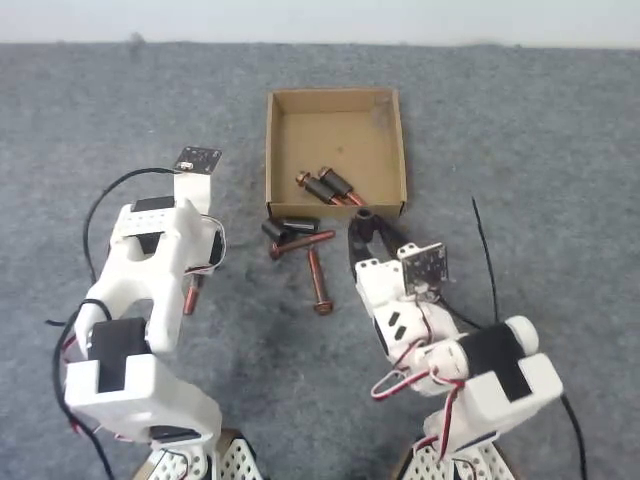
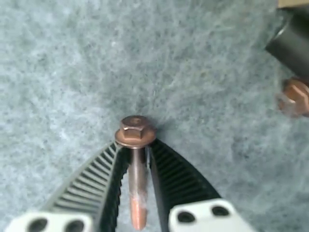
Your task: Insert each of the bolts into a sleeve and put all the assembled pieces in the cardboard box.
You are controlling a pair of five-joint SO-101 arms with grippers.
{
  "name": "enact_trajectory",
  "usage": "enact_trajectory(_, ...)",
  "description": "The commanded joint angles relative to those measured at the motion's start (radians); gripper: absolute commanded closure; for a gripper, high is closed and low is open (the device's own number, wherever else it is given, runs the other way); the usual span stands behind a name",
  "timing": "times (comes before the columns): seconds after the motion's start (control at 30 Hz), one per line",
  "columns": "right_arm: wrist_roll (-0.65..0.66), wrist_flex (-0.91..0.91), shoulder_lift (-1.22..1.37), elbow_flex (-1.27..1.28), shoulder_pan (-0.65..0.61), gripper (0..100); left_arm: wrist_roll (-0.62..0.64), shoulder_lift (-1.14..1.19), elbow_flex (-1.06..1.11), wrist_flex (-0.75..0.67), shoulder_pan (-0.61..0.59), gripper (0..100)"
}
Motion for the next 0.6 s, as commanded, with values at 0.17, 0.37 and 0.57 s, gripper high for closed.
enact_trajectory(0.17, -0.006, -0.147, -0.143, 0.170, -0.010, 99.3, 0.000, -0.064, -0.001, -0.015, -0.002, 99)
enact_trajectory(0.37, -0.005, -0.196, -0.113, 0.189, -0.025, 99.3, 0.003, -0.064, -0.004, -0.035, -0.002, 99)
enact_trajectory(0.57, -0.005, -0.197, -0.108, 0.180, -0.131, 99.3, 0.060, -0.074, -0.008, -0.147, 0.072, 99)
